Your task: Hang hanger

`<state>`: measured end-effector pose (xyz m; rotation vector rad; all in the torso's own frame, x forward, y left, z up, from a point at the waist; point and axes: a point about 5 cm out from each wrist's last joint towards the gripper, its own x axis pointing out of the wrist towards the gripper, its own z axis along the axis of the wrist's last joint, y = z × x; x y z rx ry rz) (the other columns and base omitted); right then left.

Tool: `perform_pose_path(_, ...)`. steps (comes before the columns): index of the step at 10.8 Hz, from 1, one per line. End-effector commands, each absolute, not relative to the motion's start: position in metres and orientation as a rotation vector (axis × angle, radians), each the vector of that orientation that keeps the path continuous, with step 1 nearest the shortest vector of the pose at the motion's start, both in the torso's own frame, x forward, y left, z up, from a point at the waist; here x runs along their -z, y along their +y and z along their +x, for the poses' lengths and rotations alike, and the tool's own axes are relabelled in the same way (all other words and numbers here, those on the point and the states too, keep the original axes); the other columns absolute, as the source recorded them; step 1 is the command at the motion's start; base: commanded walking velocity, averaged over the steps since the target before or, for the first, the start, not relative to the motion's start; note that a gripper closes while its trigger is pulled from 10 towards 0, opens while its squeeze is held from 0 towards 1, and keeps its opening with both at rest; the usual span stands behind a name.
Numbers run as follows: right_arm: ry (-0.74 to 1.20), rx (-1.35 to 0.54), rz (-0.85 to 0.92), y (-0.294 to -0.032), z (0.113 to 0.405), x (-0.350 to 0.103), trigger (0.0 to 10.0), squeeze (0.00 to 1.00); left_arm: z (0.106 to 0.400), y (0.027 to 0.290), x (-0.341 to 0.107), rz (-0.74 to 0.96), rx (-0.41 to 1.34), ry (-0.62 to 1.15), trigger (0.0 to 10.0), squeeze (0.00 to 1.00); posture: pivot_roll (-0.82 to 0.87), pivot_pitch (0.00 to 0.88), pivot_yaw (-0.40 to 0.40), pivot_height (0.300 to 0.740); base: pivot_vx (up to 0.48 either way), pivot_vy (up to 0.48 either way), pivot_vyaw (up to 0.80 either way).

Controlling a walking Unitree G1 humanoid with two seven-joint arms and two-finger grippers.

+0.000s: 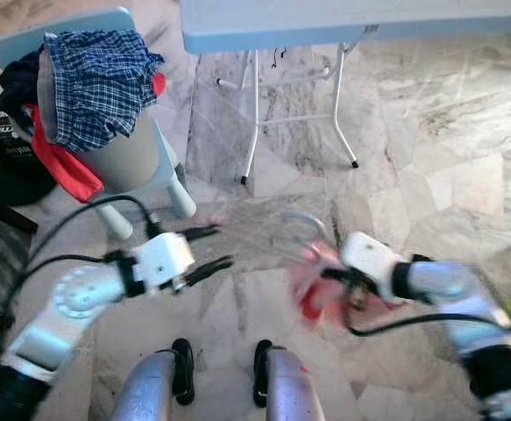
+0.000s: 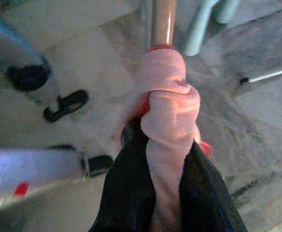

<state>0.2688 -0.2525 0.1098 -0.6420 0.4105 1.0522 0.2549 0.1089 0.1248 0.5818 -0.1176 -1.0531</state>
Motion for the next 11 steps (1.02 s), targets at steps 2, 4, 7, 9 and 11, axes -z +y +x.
perform_pose_path(2,0.432,-1.164,-0.606,-0.252,0.263,-0.116,10.0,0.0,0.25,0.11,-0.111,0.58,1.081,-0.071,10.0,1.0,-0.03,0.304,-0.024,0.74,0.0,0.0,0.0)
perform_pose_path(4,0.389,-1.251,-0.582,-0.244,0.26,-0.122,10.0,0.0,0.251,0.104,-0.106,0.577,1.074,-0.086,10.0,1.0,-0.03,0.303,-0.026,0.74,0.0,0.0,0.0)
perform_pose_path(7,0.343,-1.333,-0.581,-0.234,0.253,-0.129,10.0,0.0,0.252,0.091,-0.106,0.493,1.128,-0.083,2.9,0.0,-0.04,0.304,-0.026,0.74,0.0,0.0,0.0)
perform_pose_path(9,0.332,-1.348,-0.573,-0.229,0.251,-0.13,10.0,0.0,0.263,0.091,-0.11,0.416,1.112,-0.07,0.0,0.0,-0.05,0.303,-0.024,0.74,0.0,0.0,0.0)
perform_pose_path(11,0.349,-1.372,-0.604,-0.228,0.248,-0.124,10.0,0.0,0.265,0.1,-0.11,0.304,1.244,0.071,0.0,0.0,-0.04,0.302,-0.017,0.74,0.0,0.0,0.0)
